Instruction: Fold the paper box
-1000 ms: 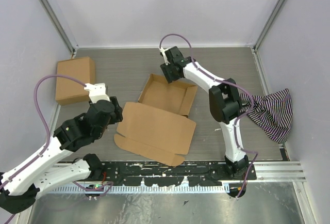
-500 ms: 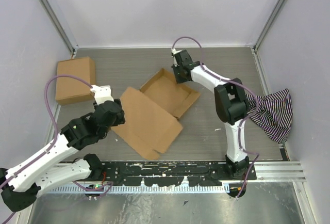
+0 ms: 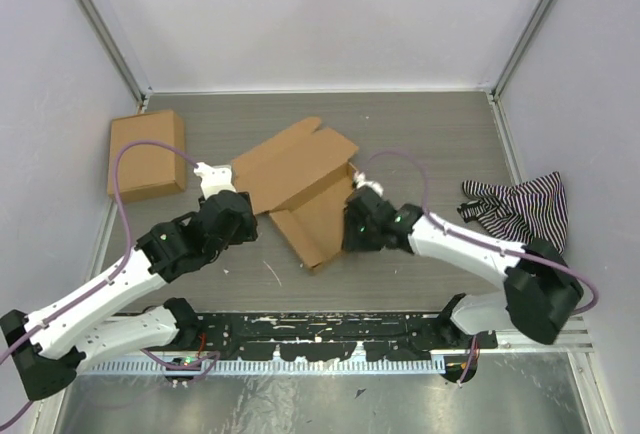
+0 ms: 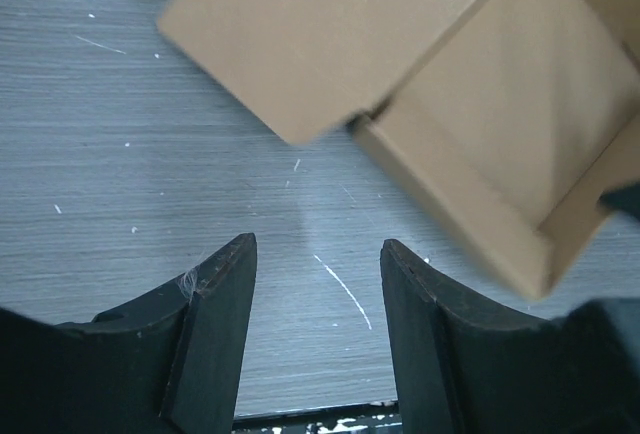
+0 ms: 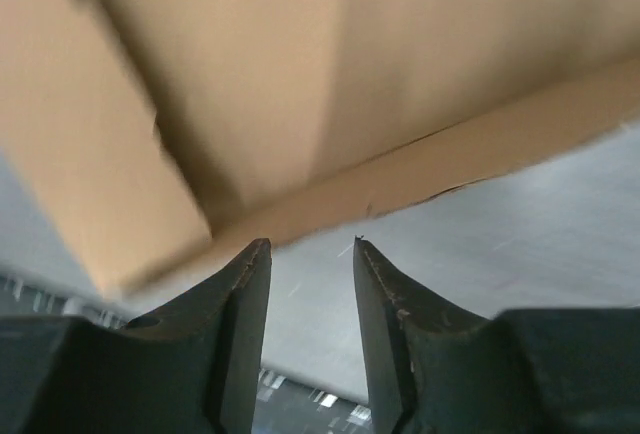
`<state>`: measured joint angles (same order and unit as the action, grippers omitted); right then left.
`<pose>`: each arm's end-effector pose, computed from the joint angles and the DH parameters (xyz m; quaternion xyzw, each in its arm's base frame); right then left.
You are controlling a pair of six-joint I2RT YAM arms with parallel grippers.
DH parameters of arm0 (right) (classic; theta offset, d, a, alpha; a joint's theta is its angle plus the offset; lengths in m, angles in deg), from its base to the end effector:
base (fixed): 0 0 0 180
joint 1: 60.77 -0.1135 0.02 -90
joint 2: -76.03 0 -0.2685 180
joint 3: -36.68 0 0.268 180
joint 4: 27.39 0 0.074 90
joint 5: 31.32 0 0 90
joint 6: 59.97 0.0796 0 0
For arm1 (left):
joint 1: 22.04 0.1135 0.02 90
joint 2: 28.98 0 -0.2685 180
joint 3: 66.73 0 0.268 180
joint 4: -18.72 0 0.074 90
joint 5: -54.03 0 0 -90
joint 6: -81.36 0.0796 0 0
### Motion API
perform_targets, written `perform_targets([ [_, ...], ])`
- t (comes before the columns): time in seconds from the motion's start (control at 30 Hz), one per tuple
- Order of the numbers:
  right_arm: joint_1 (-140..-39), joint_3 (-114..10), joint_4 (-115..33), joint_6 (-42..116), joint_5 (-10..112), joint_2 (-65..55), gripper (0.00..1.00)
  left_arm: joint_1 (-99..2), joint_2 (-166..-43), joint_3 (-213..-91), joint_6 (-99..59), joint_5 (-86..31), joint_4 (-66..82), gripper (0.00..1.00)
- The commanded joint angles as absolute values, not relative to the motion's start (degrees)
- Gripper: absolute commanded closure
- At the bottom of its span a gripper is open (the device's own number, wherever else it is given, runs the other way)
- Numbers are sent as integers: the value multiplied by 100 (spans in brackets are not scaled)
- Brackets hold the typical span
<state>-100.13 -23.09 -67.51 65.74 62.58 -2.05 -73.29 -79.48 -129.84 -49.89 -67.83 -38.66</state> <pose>0.2348 0.1856 0.1613 -0.0214 0.9615 0.1397 0.2355 0.1650 -0.1385 0.2795 -0.0278 0.8935 -0.0919 0.4387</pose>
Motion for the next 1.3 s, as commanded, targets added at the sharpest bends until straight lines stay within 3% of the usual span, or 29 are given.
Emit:
perform_targets([
  [0.0, -11354, -2273, -7006, 7974, 6672, 473, 53, -7318, -7973, -12778, -5294, -6581, -3694, 39],
  [0.13, -11613, -2816, -8012, 7870, 7577, 693, 42, -7317, -7951, -12464, -5484, -6558, -3606, 35],
  [0.23, -11573, -3268, -8560, 7618, 8513, 643, 26, -7308, -7995, -12281, -5556, -6581, -3519, 22],
  [0.3, -11400, -3518, -8638, 7334, 8914, 431, 13, -7269, -8125, -12240, -5514, -6598, -3383, 19],
  [0.4, -10894, -3777, -8269, 6559, 8869, 14, 11, -7046, -8502, -12315, -5148, -6421, -2996, 15],
  [0.5, -10222, -3776, -7634, 5907, 8098, -334, 17, -6436, -9217, -12517, -4862, -5725, -2802, 15],
  [0.67, -9697, -3850, -7152, 5336, 7371, -886, 32, -5848, -10369, -12779, -4567, -4768, -2423, 24],
  [0.87, -9666, -3846, -6974, 5286, 6976, -1429, 65, -5852, -10878, -12846, -4642, -4450, -1939, 29],
  [1.27, -9663, -3312, -6841, 5697, 6950, -1269, 83, -5848, -10801, -12847, -4750, -4359, -2023, 32],
])
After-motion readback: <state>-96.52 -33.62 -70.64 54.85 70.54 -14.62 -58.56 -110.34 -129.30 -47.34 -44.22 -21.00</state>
